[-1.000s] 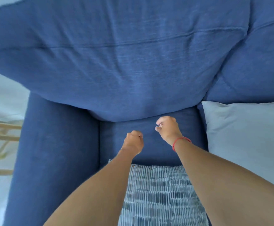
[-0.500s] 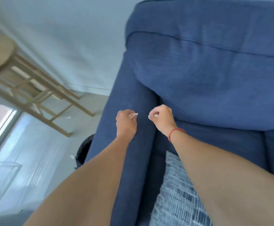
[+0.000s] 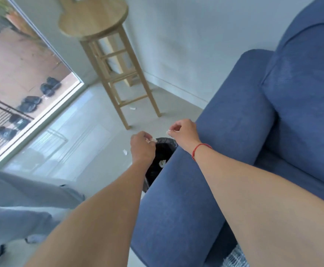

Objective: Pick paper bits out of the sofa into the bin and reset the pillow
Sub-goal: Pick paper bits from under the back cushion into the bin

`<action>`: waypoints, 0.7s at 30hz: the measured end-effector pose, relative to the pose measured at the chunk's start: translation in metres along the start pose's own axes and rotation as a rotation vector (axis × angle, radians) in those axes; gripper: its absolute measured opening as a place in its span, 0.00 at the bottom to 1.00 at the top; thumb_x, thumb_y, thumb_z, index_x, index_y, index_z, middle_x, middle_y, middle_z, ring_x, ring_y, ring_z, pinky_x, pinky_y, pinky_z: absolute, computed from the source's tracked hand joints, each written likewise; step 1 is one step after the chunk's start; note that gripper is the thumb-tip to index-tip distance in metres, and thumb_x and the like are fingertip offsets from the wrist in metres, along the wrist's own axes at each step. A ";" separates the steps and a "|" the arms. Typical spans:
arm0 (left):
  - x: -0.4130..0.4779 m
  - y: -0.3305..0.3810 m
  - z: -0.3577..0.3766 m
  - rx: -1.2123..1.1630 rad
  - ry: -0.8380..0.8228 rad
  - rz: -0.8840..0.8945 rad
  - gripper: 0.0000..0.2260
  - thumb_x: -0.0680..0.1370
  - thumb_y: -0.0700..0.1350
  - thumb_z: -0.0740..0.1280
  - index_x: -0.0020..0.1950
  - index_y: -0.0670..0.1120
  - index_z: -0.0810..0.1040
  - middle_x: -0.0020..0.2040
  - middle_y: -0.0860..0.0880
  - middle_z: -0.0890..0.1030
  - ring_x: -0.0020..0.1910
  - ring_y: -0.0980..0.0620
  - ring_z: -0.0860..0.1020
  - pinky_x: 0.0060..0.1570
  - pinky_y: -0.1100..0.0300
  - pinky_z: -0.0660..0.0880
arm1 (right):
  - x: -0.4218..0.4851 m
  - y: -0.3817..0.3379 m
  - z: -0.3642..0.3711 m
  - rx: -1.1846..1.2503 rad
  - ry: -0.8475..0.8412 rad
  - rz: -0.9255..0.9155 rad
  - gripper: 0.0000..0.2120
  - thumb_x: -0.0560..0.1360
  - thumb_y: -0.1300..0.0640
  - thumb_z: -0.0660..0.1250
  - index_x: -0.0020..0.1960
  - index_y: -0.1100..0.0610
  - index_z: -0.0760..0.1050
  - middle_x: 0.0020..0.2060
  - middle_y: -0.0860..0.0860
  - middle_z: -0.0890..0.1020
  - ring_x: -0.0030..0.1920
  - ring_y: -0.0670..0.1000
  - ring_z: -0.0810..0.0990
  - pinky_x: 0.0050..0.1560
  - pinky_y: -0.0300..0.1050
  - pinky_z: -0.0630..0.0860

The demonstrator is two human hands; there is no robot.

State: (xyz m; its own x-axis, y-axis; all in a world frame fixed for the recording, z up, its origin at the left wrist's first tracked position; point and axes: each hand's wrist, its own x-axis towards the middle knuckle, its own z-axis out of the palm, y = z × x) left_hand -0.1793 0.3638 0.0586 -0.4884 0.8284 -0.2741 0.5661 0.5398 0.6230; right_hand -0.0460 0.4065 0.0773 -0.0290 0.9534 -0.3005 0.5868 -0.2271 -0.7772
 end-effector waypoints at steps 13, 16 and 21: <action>-0.004 -0.015 -0.010 -0.034 -0.176 -0.104 0.22 0.80 0.40 0.60 0.74 0.44 0.64 0.72 0.45 0.69 0.69 0.45 0.71 0.70 0.54 0.66 | -0.012 -0.014 0.021 -0.171 -0.320 0.077 0.24 0.80 0.67 0.54 0.75 0.60 0.64 0.75 0.55 0.65 0.73 0.56 0.67 0.70 0.47 0.67; -0.016 -0.004 -0.005 0.019 -0.229 -0.038 0.23 0.79 0.42 0.60 0.75 0.44 0.63 0.72 0.45 0.70 0.68 0.45 0.72 0.67 0.55 0.68 | -0.020 -0.005 0.002 -0.172 -0.244 0.078 0.22 0.80 0.67 0.53 0.73 0.62 0.67 0.73 0.57 0.68 0.68 0.59 0.72 0.67 0.52 0.73; -0.041 0.035 0.018 0.046 -0.310 0.065 0.24 0.79 0.43 0.60 0.76 0.45 0.62 0.66 0.46 0.77 0.55 0.50 0.78 0.51 0.61 0.71 | -0.033 0.019 -0.052 -0.166 -0.093 0.123 0.21 0.80 0.65 0.52 0.71 0.61 0.68 0.76 0.57 0.63 0.74 0.59 0.64 0.71 0.56 0.67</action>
State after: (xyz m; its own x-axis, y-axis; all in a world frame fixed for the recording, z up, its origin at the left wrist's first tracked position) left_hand -0.1268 0.3515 0.0783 -0.2287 0.8637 -0.4491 0.6224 0.4844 0.6148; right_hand 0.0083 0.3816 0.1016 -0.0193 0.8964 -0.4428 0.7153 -0.2970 -0.6325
